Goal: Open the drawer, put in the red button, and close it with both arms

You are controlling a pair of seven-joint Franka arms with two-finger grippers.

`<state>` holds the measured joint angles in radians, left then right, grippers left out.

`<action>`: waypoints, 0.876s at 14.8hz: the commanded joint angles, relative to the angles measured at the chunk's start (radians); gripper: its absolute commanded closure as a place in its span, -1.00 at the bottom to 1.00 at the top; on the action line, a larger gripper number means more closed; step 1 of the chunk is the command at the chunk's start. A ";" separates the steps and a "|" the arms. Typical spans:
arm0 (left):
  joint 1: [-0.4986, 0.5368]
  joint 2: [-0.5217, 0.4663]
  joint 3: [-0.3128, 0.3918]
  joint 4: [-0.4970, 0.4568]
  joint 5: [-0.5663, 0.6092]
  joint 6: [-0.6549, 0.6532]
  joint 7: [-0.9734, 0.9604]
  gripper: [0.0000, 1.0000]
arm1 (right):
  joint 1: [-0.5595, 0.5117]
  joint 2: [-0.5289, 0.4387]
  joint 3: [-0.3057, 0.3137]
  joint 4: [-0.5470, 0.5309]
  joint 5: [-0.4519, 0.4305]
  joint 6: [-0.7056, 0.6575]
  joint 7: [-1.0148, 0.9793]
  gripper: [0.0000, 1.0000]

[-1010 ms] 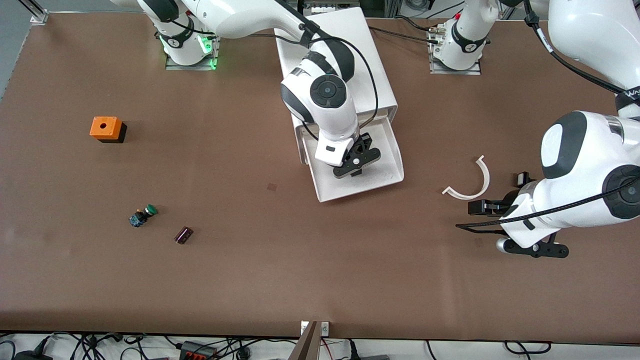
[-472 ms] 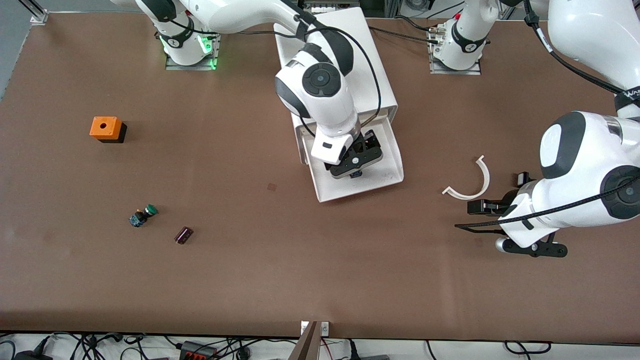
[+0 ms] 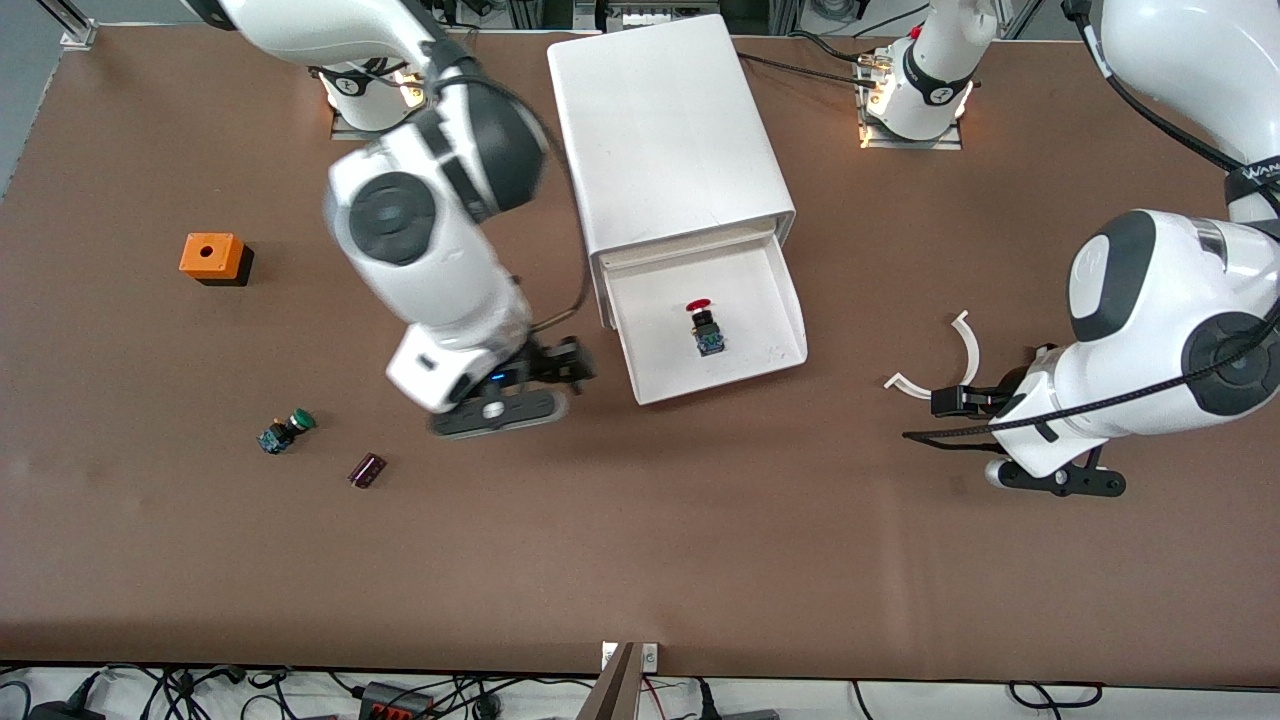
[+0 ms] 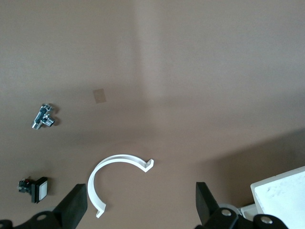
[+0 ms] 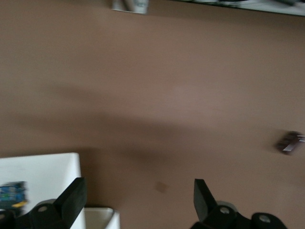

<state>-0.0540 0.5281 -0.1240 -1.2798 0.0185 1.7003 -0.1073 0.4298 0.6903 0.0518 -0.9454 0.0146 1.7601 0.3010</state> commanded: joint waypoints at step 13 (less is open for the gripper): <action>-0.262 0.104 -0.034 -0.223 -0.017 0.570 -0.577 -1.00 | -0.382 -0.165 -0.026 -0.135 -0.024 -0.243 -0.135 -1.00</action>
<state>-0.2747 0.6011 -0.1642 -1.5185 0.0181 2.2106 -0.6285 0.0436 0.6302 0.0414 -0.9564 0.0068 1.5288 0.1473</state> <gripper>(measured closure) 0.000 0.000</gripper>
